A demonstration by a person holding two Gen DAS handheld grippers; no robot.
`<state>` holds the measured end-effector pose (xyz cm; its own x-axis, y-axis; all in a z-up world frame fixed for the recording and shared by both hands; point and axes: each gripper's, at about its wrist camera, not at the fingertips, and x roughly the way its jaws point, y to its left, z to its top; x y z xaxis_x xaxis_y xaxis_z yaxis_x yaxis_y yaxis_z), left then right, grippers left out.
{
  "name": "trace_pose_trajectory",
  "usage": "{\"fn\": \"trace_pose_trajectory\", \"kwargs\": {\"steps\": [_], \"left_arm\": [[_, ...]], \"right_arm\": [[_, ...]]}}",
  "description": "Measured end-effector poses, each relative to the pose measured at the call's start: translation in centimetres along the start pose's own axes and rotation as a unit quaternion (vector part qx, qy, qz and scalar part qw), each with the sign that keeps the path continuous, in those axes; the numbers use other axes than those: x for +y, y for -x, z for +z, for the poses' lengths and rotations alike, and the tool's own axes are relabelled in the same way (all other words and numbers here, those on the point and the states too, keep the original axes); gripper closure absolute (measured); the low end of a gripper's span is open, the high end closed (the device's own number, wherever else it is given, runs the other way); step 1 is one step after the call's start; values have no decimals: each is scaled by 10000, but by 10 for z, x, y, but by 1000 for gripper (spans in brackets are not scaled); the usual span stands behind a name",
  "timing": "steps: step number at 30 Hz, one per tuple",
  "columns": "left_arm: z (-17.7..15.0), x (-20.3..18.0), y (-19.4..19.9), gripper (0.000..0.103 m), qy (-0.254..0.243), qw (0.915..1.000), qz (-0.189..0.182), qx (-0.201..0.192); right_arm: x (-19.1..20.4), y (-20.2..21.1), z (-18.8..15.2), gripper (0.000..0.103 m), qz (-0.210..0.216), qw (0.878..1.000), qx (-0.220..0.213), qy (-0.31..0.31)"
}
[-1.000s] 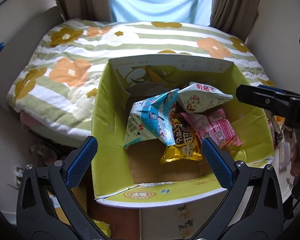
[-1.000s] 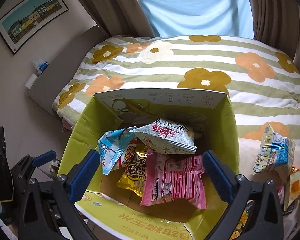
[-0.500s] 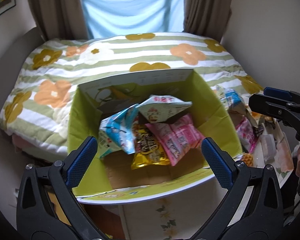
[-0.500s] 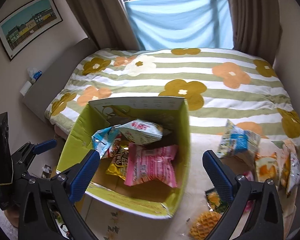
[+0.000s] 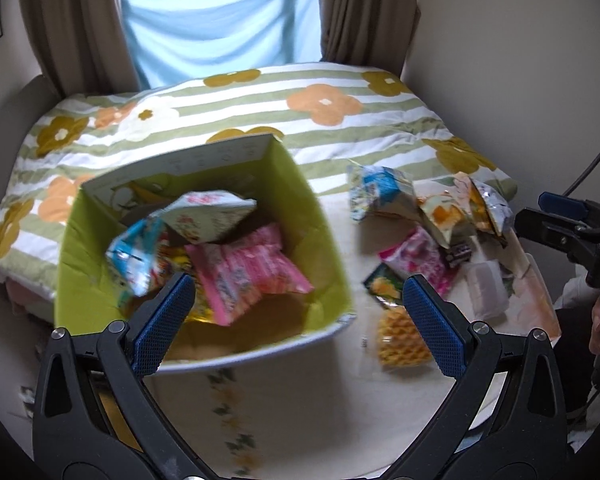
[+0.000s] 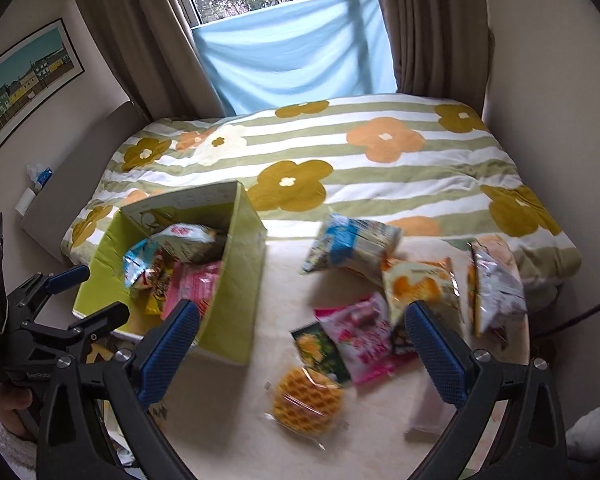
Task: Organize snacks
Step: 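Move both tools back toward the remaining snacks on the table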
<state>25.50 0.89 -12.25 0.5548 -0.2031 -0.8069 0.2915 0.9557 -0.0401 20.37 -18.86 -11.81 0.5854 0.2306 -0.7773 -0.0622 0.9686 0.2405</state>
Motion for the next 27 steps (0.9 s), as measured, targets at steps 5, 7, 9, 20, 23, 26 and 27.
{"fn": "trace_pose_trajectory", "kwargs": {"steps": [5, 7, 9, 20, 23, 26, 27], "left_arm": [[-17, -50, -8, 0, 49, 9998, -79, 151], [-25, -68, -13, 0, 59, 9997, -80, 238], [-35, -86, -20, 0, 89, 9994, -63, 328], [-84, -128, -87, 0, 222, 9959, -24, 874], [-92, -132, -106, 0, 97, 9952, -22, 970], [-97, -136, -126, 0, -27, 9944, -30, 1059], [-98, -137, -132, 0, -53, 9941, -38, 1083]], "right_arm": [[-38, 8, -20, 1, -22, 10000, 91, 26], [-52, 9, -28, 1, -4, 9999, 130, 66], [-66, 8, -36, 1, 52, 9998, 185, 70], [-119, -32, -84, 1, 187, 9973, 694, -115], [-126, -47, -95, 1, 204, 9962, 793, -292], [-128, -60, -102, 1, 201, 9953, 862, -400], [-128, -63, -104, 1, 198, 9951, 868, -424]]}}
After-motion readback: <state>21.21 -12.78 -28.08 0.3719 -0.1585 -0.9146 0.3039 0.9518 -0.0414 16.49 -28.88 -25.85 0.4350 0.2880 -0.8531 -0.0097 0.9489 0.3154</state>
